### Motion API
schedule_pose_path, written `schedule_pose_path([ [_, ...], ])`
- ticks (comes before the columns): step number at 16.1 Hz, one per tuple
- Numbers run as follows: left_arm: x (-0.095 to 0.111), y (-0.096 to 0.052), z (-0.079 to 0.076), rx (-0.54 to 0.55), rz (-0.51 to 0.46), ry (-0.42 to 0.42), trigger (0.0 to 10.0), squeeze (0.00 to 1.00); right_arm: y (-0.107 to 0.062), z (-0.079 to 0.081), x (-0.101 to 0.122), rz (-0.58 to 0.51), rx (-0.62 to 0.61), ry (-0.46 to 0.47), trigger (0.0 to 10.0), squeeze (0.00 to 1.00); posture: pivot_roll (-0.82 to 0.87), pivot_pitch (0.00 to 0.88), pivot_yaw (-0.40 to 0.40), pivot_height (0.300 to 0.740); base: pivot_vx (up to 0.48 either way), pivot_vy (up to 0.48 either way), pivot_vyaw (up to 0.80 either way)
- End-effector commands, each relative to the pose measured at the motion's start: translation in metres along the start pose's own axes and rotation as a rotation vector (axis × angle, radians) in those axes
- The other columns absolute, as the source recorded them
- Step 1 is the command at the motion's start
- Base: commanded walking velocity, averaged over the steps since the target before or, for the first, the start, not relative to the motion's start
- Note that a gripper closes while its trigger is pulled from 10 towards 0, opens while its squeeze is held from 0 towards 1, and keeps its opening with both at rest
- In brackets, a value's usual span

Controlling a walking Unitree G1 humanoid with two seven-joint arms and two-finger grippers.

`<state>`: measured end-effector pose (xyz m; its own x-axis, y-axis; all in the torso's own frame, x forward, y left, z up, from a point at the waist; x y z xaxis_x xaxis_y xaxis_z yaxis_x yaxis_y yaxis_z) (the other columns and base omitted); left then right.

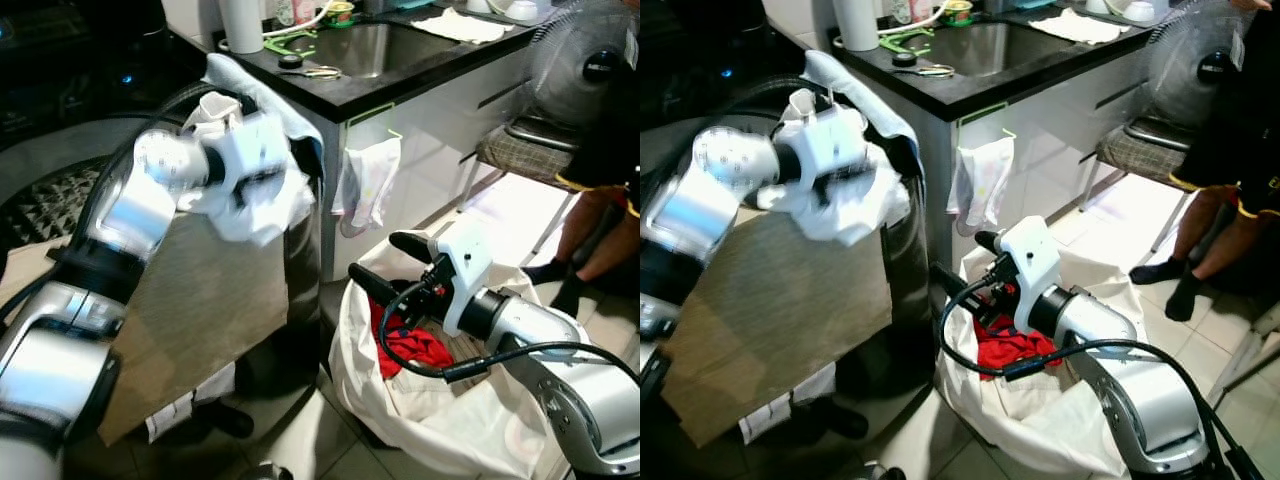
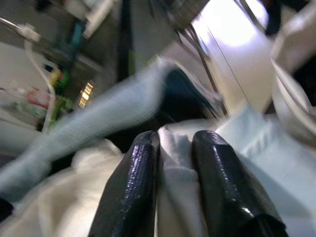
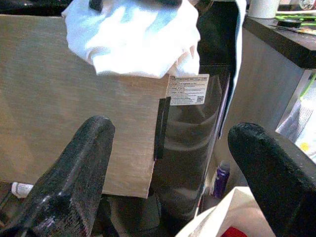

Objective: Clothes washing

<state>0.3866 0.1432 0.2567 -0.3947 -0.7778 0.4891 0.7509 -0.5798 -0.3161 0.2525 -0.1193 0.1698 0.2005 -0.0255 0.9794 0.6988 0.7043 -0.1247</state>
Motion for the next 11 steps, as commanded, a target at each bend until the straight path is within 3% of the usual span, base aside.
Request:
schedule_pose_path([
  [1,0.005,-0.001,0.012,0.049,-0.024,-0.023,0.0,0.0,0.0,0.001,0.006,-0.013,0.002,-0.023,10.0,0.0,-0.07,0.0,0.08,0.74,0.0,0.0,0.0],
  [3,0.016,0.01,0.032,0.171,-0.045,-0.041,0.0,0.0,0.0,0.0,0.006,-0.017,-0.008,-0.022,10.0,0.0,-0.07,0.0,0.086,0.74,0.0,0.0,0.0],
  [4,0.022,0.017,0.043,0.271,-0.022,0.003,0.0,0.0,0.0,0.0,0.006,-0.019,-0.012,-0.02,10.0,0.0,-0.07,0.0,0.089,0.74,0.0,0.0,0.0],
  [5,0.024,0.02,0.046,0.296,-0.02,0.015,0.0,0.0,0.0,0.0,0.006,-0.019,-0.013,-0.019,10.0,0.0,-0.07,0.0,0.09,0.74,0.0,0.0,0.0],
  [6,0.03,0.025,0.056,0.411,0.027,0.08,0.0,0.0,0.001,0.0,0.005,-0.02,-0.018,-0.019,10.0,0.0,-0.07,0.0,0.092,0.74,0.0,0.0,0.0],
  [7,0.031,0.026,0.06,0.444,0.041,0.108,0.0,0.0,0.001,0.0,0.005,-0.02,-0.019,-0.019,10.0,0.0,-0.07,0.0,0.092,0.74,0.0,0.0,0.0],
  [8,0.038,0.028,0.064,0.475,0.009,0.069,0.0,0.0,0.0,0.0,0.006,-0.023,-0.019,-0.019,10.0,0.0,-0.08,0.0,0.106,0.74,0.0,0.0,0.0],
  [9,0.042,0.032,0.06,0.418,-0.024,0.029,0.0,0.0,0.0,0.001,0.006,-0.024,-0.021,-0.02,10.0,0.0,-0.09,0.0,0.108,0.74,0.0,0.0,0.0],
  [10,0.05,0.041,0.048,0.266,-0.133,-0.135,10.0,0.0,-0.002,0.0,0.006,-0.028,-0.031,-0.02,10.0,0.0,-0.09,0.0,0.108,0.74,0.0,0.0,0.0],
  [11,0.052,0.042,0.046,0.245,-0.169,-0.184,10.0,0.0,-0.003,0.0,0.006,-0.029,-0.034,-0.02,10.0,0.0,-0.09,0.0,0.116,0.74,0.0,0.0,0.0],
])
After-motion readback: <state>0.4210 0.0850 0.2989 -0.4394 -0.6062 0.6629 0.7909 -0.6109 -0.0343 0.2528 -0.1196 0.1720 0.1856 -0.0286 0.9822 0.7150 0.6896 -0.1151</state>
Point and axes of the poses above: a point about 5 cm out from each wrist's last joint towards the gripper, its own y axis pointing out of the wrist towards the gripper, its own x axis along the axis of the wrist's last joint, z = x × y, the point moved 1 cm from there along y, pointing out of the wrist towards the gripper, and after that the axes turned 11 degrees about y, right-handed, at the moved point
